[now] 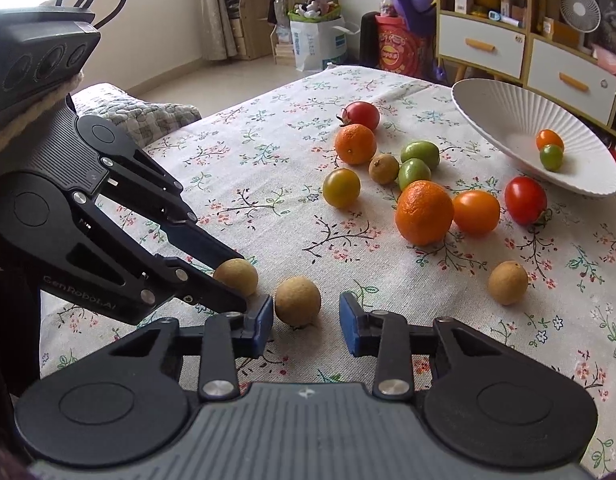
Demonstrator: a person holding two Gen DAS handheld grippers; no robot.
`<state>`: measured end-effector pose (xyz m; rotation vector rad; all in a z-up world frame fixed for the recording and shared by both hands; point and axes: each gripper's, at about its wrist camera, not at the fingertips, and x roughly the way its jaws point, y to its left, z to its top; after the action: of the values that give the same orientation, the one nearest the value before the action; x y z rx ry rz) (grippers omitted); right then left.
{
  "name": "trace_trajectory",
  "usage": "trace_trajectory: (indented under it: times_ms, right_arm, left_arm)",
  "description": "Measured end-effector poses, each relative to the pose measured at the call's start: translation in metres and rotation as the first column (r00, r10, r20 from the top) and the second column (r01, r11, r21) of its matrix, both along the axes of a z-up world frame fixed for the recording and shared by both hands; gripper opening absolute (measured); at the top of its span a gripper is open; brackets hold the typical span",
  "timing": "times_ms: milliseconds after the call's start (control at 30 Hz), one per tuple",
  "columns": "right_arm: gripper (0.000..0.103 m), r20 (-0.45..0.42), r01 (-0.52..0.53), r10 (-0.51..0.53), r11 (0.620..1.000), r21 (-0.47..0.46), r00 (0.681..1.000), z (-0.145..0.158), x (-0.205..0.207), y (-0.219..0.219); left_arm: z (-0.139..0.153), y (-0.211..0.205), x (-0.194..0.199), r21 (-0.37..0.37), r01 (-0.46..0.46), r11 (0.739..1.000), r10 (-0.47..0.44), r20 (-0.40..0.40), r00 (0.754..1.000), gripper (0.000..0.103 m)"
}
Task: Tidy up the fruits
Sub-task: 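Grasp a brown kiwi with the left gripper while the right gripper grasps another kiwi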
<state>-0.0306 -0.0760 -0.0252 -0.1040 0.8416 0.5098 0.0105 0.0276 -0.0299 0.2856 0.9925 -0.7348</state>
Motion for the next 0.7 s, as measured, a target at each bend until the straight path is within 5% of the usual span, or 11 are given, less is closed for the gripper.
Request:
trace_trajectory:
  times_ms: [700]
  right_arm:
    - [0.022,0.058,0.106,-0.107,0.994,0.009,0.993,0.024,0.023,-0.018]
  left_arm:
    - [0.018,-0.006,0.026,-0.06,-0.107,0.992,0.112,0.082,0.99,0.015]
